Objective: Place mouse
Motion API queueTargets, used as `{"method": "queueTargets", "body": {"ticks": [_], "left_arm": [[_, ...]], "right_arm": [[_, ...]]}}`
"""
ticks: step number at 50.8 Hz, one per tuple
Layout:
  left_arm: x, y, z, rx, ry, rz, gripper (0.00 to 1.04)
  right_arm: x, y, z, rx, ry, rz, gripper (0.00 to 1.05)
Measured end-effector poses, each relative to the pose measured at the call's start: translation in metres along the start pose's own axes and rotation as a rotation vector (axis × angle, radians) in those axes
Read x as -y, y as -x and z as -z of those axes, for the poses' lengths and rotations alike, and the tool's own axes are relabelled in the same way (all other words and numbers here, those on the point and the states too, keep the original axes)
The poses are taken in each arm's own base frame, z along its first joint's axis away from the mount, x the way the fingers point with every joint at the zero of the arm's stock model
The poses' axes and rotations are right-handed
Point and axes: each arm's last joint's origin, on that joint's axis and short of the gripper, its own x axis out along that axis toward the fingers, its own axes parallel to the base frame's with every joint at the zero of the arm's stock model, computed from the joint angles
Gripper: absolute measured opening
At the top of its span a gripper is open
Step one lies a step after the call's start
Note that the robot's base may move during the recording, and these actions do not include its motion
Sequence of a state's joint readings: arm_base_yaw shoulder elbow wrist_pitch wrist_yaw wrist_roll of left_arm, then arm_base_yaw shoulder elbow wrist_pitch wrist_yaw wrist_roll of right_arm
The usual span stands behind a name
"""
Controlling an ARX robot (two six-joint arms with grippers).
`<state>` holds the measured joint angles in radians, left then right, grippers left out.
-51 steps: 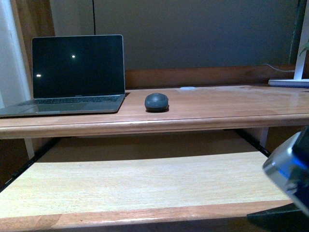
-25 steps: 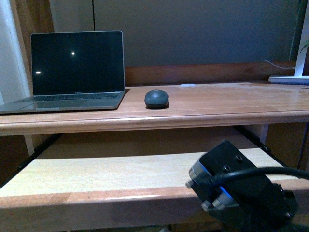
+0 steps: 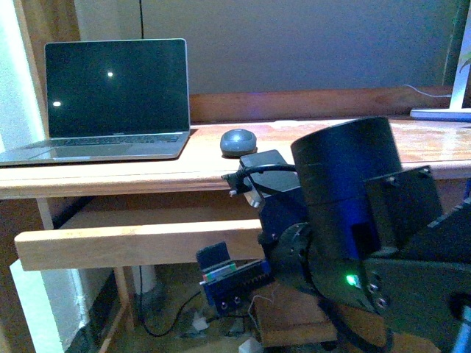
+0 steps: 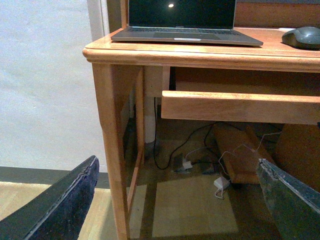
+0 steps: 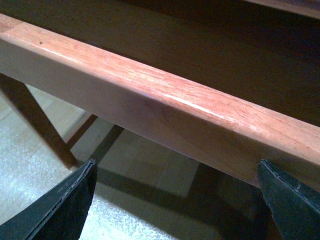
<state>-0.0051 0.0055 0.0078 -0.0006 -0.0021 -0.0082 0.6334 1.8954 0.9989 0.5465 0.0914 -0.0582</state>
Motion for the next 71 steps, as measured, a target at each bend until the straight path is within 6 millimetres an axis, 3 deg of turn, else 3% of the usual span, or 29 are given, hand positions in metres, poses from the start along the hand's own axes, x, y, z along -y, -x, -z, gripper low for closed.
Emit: {"method": "queueTargets", "body": {"ticks": [14,25,28,36,42,51,59,71], "left_arm": [[0.000,0.000,0.000,0.000,0.000,0.000,0.97],[0.000,0.000,0.000,0.000,0.000,0.001,0.97],[0.000,0.000,0.000,0.000,0.000,0.000,0.97],[0.000,0.000,0.000,0.000,0.000,0.001,0.97],[0.000,0.000,0.000,0.000,0.000,0.000,0.97],[0.000,0.000,0.000,0.000,0.000,0.000,0.97],[0.000,0.000,0.000,0.000,0.000,0.000,0.97],[0.000,0.000,0.000,0.000,0.000,0.000,0.97]], "right_arm": [[0.003,-0.040,-0.012,-0.012,-0.067,0.079,0.97],[0.004,-0.037,-0.014,0.000,-0.119,0.072,0.97],[0.015,-0.021,-0.019,0.028,-0.143,0.081,0.97],[0.048,0.053,-0.035,0.118,-0.225,0.133,0.97],[0.057,0.116,-0.025,0.133,-0.295,0.133,0.97],[0.055,0.180,-0.009,0.170,-0.390,0.112,0.97],[0.044,0.215,0.006,0.206,-0.434,0.084,0.97],[0.034,0.249,0.034,0.216,-0.471,0.105,0.97]]}}
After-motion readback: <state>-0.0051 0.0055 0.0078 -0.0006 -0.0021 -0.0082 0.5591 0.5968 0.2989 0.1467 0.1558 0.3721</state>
